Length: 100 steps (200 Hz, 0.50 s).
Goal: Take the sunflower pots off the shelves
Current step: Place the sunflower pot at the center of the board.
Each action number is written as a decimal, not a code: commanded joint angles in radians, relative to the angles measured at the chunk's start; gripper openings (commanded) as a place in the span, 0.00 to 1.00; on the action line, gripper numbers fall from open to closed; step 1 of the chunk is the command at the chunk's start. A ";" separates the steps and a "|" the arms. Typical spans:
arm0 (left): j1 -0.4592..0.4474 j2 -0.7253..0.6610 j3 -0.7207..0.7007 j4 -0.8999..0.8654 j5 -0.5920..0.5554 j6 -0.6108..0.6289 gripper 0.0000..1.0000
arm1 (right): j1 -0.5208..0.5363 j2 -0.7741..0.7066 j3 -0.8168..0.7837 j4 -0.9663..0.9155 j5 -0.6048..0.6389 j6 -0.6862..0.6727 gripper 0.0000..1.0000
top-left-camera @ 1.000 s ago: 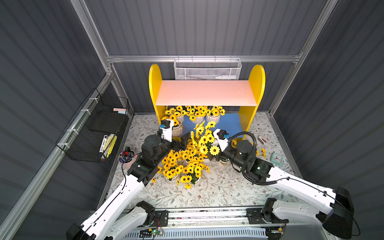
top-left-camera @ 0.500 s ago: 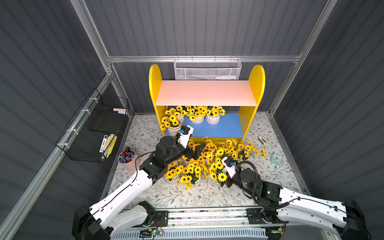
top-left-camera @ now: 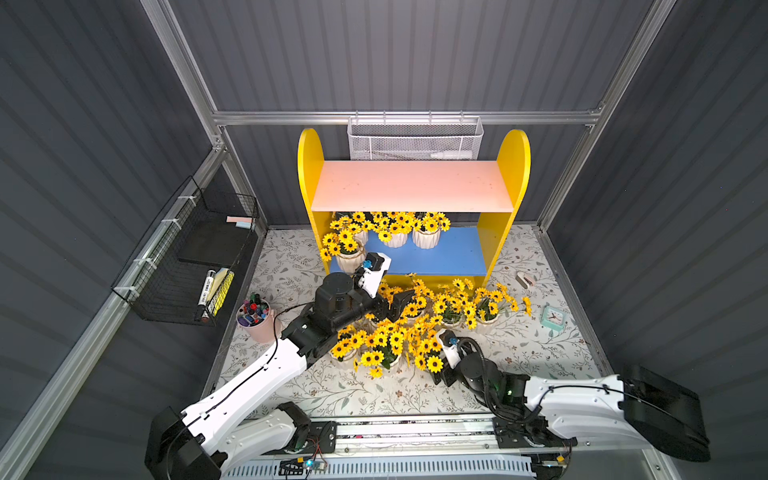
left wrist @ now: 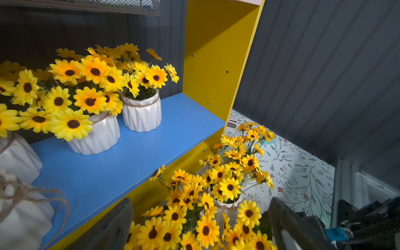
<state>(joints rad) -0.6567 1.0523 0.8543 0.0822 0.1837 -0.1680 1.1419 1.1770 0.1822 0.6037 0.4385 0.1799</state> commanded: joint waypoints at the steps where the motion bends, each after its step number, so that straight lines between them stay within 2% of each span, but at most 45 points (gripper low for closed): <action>1: 0.002 -0.026 -0.019 0.014 -0.027 0.024 0.99 | 0.029 0.094 0.022 0.267 0.055 -0.021 0.00; 43: 0.002 -0.043 -0.022 0.011 -0.041 0.025 0.99 | 0.048 0.232 0.023 0.375 0.043 0.011 0.00; 70: 0.002 -0.046 -0.021 0.006 -0.039 0.033 1.00 | 0.111 0.417 0.062 0.511 0.064 0.000 0.00; 92: 0.002 -0.058 -0.021 0.002 -0.046 0.035 0.99 | 0.160 0.557 0.103 0.609 0.188 -0.010 0.00; 100: 0.002 -0.063 -0.022 0.002 -0.047 0.039 0.99 | 0.165 0.590 0.115 0.643 0.190 -0.028 0.00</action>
<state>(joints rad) -0.6567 1.0237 0.8413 0.0814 0.1513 -0.1532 1.2728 1.6585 0.2680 1.1194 0.5545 0.1791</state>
